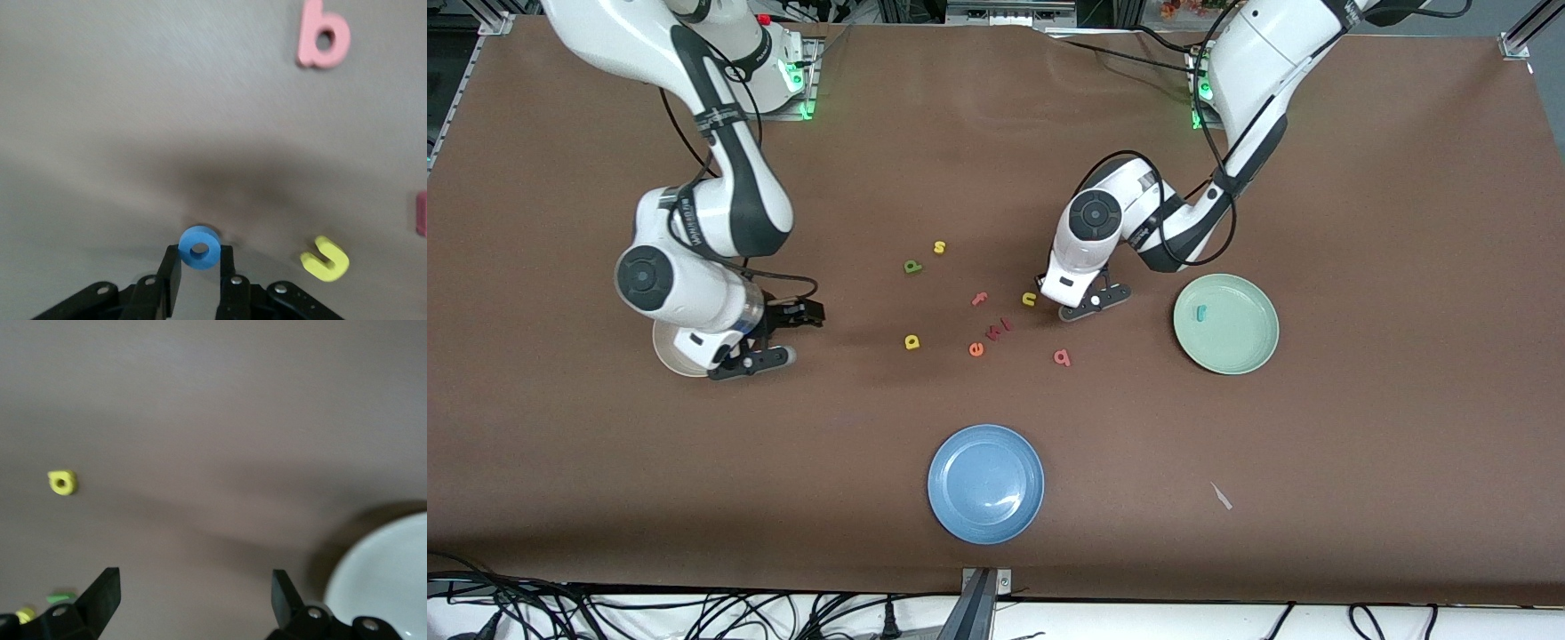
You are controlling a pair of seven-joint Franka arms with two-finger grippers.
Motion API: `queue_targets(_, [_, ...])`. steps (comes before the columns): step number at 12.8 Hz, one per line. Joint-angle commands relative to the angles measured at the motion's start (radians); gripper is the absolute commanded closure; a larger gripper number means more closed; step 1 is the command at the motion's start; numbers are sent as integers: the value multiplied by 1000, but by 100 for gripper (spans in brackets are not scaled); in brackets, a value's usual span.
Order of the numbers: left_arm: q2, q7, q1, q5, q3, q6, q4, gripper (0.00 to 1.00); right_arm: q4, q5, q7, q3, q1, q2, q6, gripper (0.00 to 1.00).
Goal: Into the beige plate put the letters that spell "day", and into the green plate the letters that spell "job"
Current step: 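Grasp the blue o with the left gripper while the right gripper reaches yellow letter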
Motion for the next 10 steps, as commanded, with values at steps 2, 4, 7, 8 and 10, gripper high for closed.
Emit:
queue_targets(2, [-84, 175, 66, 35, -3, -113, -12, 100, 83, 14, 105, -5, 95, 91, 53, 0])
queue_targets(4, [-111, 283, 106, 33, -2, -171, -12, 100, 151, 11, 148, -5, 123, 145, 52, 0])
queue_targets(7, [-167, 513, 184, 33, 0, -266, -16, 100, 253, 6, 139, -5, 158, 225, 50, 0])
queue_targets(8, [-181, 582, 210, 29, 3, -280, -16, 100, 275, 3, 135, -5, 167, 251, 50, 0])
queue_targets(10, [-200, 695, 254, 29, 12, -288, -24, 100, 306, -3, 130, -5, 196, 286, 52, 1])
